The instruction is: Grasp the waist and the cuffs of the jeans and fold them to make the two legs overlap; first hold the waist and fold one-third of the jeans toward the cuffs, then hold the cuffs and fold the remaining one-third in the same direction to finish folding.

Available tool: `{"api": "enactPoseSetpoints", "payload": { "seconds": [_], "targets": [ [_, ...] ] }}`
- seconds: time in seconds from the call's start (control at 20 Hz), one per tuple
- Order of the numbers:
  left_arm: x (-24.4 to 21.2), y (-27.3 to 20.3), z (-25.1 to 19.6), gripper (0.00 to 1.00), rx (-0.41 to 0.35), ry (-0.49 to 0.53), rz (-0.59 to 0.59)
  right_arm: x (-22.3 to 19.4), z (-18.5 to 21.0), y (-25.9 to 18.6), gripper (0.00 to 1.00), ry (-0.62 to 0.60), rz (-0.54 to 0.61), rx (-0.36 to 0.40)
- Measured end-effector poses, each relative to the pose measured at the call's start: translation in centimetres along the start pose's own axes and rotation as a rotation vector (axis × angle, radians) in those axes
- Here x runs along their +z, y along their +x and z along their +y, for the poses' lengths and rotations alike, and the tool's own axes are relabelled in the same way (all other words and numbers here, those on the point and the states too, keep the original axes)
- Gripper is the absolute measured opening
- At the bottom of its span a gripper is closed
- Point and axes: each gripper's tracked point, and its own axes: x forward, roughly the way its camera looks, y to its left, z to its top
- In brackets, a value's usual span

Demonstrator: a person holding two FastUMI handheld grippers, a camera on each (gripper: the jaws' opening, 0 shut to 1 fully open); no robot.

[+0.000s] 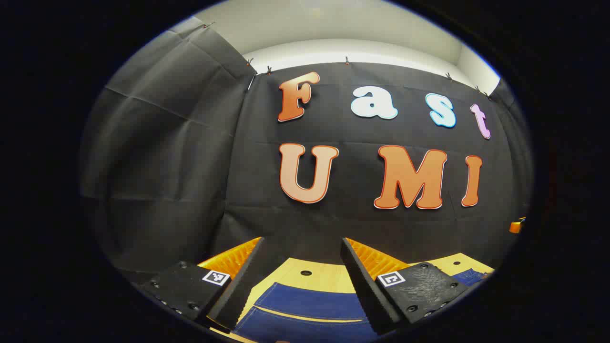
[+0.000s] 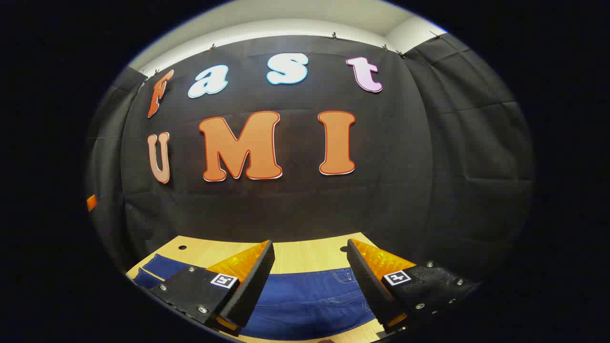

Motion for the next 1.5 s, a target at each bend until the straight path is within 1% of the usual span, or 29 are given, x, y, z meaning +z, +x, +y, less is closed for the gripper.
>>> {"api": "enactPoseSetpoints", "payload": {
  "seconds": [0.05, 0.1, 0.15, 0.2, 0.3, 0.35, 0.4, 0.45, 0.6, 0.7, 0.75, 0.8, 0.95, 1.0, 1.1, 1.15, 1.2, 1.25, 1.3, 1.35, 1.4, 1.45, 1.5],
  "targets": [
    [0.1, 0.4, 0.0, 0.94, 0.0, 0.006, -0.003, 0.0, 0.0, 0.0, 0.96, -0.001, -0.002, -0.003],
    [0.2, 0.4, -0.5, 0.94, -0.006, 0.009, -0.004, -0.1, 0.0, 0.1, 1.0, -0.007, 0.0, -0.005],
    [0.2, 0.5, -0.6, 0.94, -0.018, 0.006, -0.004, -0.1, 0.0, 0.1, 0.96, -0.015, -0.001, -0.006],
    [0.3, 0.9, -0.9, 0.94, -0.032, 0.002, -0.005, -0.1, 0.0, 0.3, 1.0, -0.02, 0.001, -0.007],
    [0.2, 1.6, -1.6, 0.94, -0.049, -0.007, -0.003, 0.0, 0.2, 0.3, 1.0, -0.016, 0.007, 0.0],
    [0.4, 1.8, -2.0, 0.94, -0.059, -0.01, -0.008, 0.0, 0.2, 0.3, 0.96, -0.017, 0.0, -0.002],
    [0.3, 1.9, -2.4, 0.94, -0.068, -0.01, -0.006, 0.1, 0.0, 0.4, 1.0, -0.019, -0.002, -0.01],
    [-0.1, 2.0, -2.7, 0.94, -0.075, -0.008, 0.002, -0.1, 0.1, 0.5, 0.96, -0.02, -0.002, -0.015],
    [-0.4, 1.9, -2.3, 0.94, -0.064, -0.01, 0.0, -0.6, 0.6, 0.4, 0.96, -0.007, 0.009, -0.005],
    [-0.3, 1.7, -2.2, 0.94, -0.069, -0.013, 0.003, -0.7, 0.8, 0.4, 0.95, -0.006, 0.01, -0.001],
    [-0.2, 1.6, -1.9, 0.94, -0.066, -0.01, -0.003, -0.8, 0.9, 0.4, 1.0, -0.009, 0.012, 0.001],
    [0.1, 1.6, -1.7, 0.94, -0.066, -0.008, -0.008, -0.7, 1.0, 0.4, 0.96, -0.014, 0.012, 0.003],
    [-0.1, 1.8, -1.4, 0.94, -0.065, 0.0, -0.008, -0.2, 1.1, 0.2, 0.96, -0.02, 0.003, 0.006],
    [-0.2, 1.8, -1.3, 0.94, -0.068, 0.012, -0.004, -0.3, 1.0, 0.2, 1.0, -0.019, 0.003, 0.005],
    [-0.9, 2.0, -1.3, 0.94, -0.081, 0.058, 0.006, -0.6, 1.2, 0.3, 1.0, -0.013, 0.013, 0.008],
    [-1.3, 2.0, -0.9, 0.94, -0.084, 0.093, 0.011, -1.0, 1.4, 0.5, 0.96, -0.01, 0.022, 0.012],
    [-1.9, 1.9, -0.7, 0.94, -0.097, 0.138, 0.024, -1.4, 1.6, 0.6, 0.96, -0.01, 0.033, 0.016],
    [-2.9, 2.0, -0.3, 0.94, -0.107, 0.199, 0.041, -1.9, 1.9, 0.8, 0.96, -0.011, 0.043, 0.021],
    [-4.0, 1.8, 0.3, 0.96, -0.118, 0.271, 0.058, -2.2, 2.2, 0.8, 1.0, -0.013, 0.05, 0.027],
    [-5.3, 1.4, 1.2, 0.97, -0.126, 0.341, 0.072, -2.5, 2.5, 1.1, 1.0, -0.015, 0.057, 0.031],
    [-6.7, 0.8, 1.8, 0.94, -0.144, 0.397, 0.098, -2.9, 2.9, 1.3, 1.0, -0.014, 0.066, 0.037],
    [-8.3, 0.3, 2.8, 1.0, -0.151, 0.469, 0.127, -3.3, 3.3, 1.5, 0.96, -0.013, 0.077, 0.045],
    [-9.7, 0.1, 3.9, 1.0, -0.164, 0.554, 0.152, -3.5, 3.8, 1.7, 0.96, -0.01, 0.085, 0.053]
  ]
}}
